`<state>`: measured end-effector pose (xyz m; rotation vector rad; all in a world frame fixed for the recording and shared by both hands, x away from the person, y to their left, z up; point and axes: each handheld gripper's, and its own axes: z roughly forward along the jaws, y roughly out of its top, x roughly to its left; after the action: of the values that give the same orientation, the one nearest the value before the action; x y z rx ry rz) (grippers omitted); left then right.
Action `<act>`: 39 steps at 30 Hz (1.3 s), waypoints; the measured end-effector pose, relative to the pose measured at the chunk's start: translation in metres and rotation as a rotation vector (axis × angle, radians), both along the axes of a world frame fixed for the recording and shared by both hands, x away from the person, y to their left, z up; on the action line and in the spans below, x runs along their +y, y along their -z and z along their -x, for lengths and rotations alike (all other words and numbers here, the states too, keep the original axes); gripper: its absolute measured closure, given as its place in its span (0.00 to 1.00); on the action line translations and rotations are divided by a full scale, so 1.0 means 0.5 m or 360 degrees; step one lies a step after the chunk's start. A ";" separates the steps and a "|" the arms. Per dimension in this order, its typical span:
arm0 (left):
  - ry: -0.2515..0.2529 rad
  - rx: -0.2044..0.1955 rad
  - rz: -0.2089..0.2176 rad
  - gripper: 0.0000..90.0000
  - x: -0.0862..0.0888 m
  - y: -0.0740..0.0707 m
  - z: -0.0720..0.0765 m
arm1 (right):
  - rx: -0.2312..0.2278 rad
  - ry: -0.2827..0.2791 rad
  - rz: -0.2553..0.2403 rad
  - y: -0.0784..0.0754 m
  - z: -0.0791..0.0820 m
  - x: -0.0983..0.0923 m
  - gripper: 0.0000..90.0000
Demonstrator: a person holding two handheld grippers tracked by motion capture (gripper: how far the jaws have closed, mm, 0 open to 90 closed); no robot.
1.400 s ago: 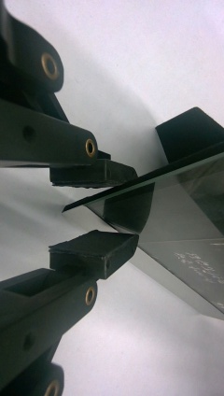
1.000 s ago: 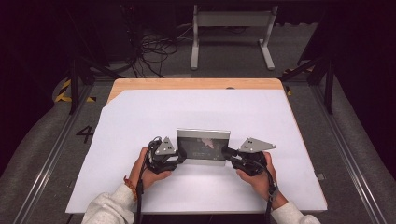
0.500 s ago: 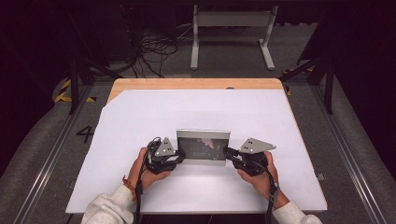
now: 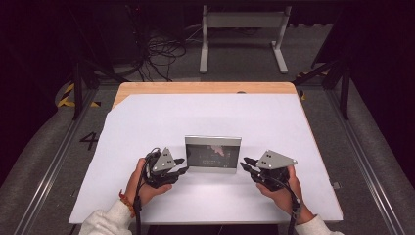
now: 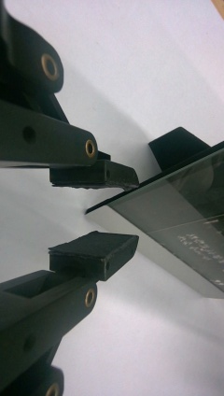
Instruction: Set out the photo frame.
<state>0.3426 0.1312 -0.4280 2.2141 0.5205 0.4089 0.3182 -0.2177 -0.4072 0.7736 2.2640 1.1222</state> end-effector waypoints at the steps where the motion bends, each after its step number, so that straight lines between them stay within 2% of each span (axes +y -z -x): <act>1: 0.0001 -0.0010 0.0001 0.74 0.004 -0.002 0.004 | 0.0001 0.0003 0.0007 -0.002 0.003 -0.003 0.85; 6: -0.0024 -0.0031 0.0021 0.71 0.026 -0.005 0.016 | -0.0008 0.0014 0.0028 -0.004 0.011 -0.016 0.83; 8: -0.0037 -0.0038 0.0024 0.69 0.033 -0.005 0.020 | -0.0022 0.0005 0.0095 0.001 0.014 -0.018 0.83; 12: -0.0051 -0.0041 0.0017 0.66 0.046 -0.002 0.030 | -0.0029 0.0003 0.0136 0.007 0.021 -0.026 0.80; 18: -0.0052 -0.0071 0.0003 0.63 0.060 0.001 0.043 | -0.0030 0.0001 0.0135 0.007 0.030 -0.039 0.77; 24: -0.0072 -0.0061 0.0029 0.59 0.081 0.005 0.053 | -0.0018 0.0002 0.0136 0.013 0.037 -0.049 0.75; 28: -0.0077 -0.0035 0.0030 0.50 0.102 0.018 0.068 | -0.0013 -0.0003 0.0129 0.021 0.041 -0.055 0.65; 30: -0.0095 -0.0031 0.0012 0.43 0.115 0.026 0.076 | -0.0002 -0.0016 0.0131 0.025 0.043 -0.062 0.57; 33: -0.0127 0.0006 0.0036 0.35 0.136 0.036 0.085 | -0.0001 -0.0027 0.0112 0.032 0.048 -0.073 0.51; 36: -0.0167 0.0000 0.0053 0.27 0.150 0.043 0.092 | 0.0004 -0.0023 0.0107 0.044 0.057 -0.083 0.44; 39: -0.0189 -0.0005 0.0027 0.22 0.155 0.048 0.090 | 0.0007 -0.0021 0.0100 0.051 0.062 -0.087 0.40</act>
<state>0.2976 0.2085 -0.4522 2.1728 0.6538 0.4685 0.2872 -0.2612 -0.4325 0.7380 2.2993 1.0508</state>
